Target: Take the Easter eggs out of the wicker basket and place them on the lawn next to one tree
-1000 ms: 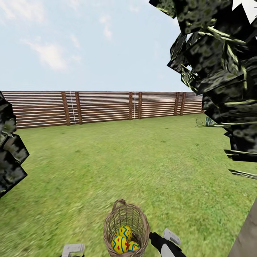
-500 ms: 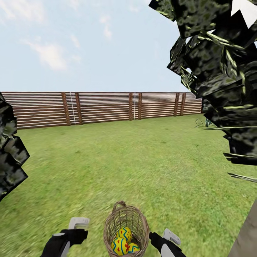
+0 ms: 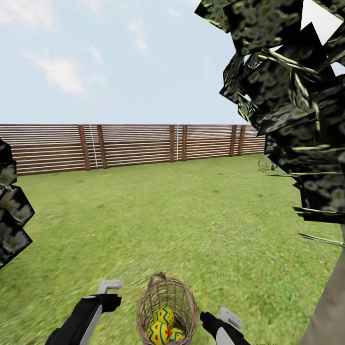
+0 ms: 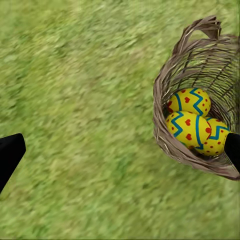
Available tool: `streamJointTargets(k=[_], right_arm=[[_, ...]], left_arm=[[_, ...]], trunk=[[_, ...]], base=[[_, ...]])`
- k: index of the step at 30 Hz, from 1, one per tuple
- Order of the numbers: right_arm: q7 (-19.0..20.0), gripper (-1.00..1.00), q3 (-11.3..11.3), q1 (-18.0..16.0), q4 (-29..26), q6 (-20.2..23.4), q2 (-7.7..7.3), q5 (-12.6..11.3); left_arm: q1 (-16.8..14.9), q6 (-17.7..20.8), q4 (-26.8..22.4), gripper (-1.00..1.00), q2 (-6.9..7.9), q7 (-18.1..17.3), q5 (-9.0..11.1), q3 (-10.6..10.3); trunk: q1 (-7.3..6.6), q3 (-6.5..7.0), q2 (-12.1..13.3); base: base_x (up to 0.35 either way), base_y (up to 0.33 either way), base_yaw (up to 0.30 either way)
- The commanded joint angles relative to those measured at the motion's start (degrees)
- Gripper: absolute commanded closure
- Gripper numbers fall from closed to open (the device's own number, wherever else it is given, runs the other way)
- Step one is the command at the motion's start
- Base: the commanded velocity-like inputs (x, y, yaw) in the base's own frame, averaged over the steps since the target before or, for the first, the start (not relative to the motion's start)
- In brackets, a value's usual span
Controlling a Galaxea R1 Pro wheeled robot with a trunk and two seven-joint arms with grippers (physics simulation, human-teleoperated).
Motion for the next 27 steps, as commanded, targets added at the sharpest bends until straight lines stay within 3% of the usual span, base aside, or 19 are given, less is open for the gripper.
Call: streamJointTargets(k=[1, 19, 27], right_arm=[[-0.47, -1.00, 0.36, -0.01, -0.12, 0.25, -0.03, -0.29], [-0.47, -1.00, 0.37, -0.03, -0.11, 0.25, -0.03, -0.29], [-0.47, -1.00, 0.35, -0.02, -0.11, 0.25, -0.03, -0.29]], left_arm=[[-0.03, 0.24, -0.12, -1.00, 0.03, 0.31, 0.29, -0.08], [-0.07, -1.22, -0.24, -1.00, 0.10, 0.43, 0.30, 0.06], [-0.07, -1.38, 0.15, -1.00, 0.09, 0.43, 0.34, 0.10]], trunk=[[0.00, -0.02, -0.05], [0.00, 0.95, -0.05], [0.00, 1.09, -0.05]], base=[[0.000, 0.000, -0.218], [0.000, 0.000, -0.233], [0.133, 0.000, -0.071]])
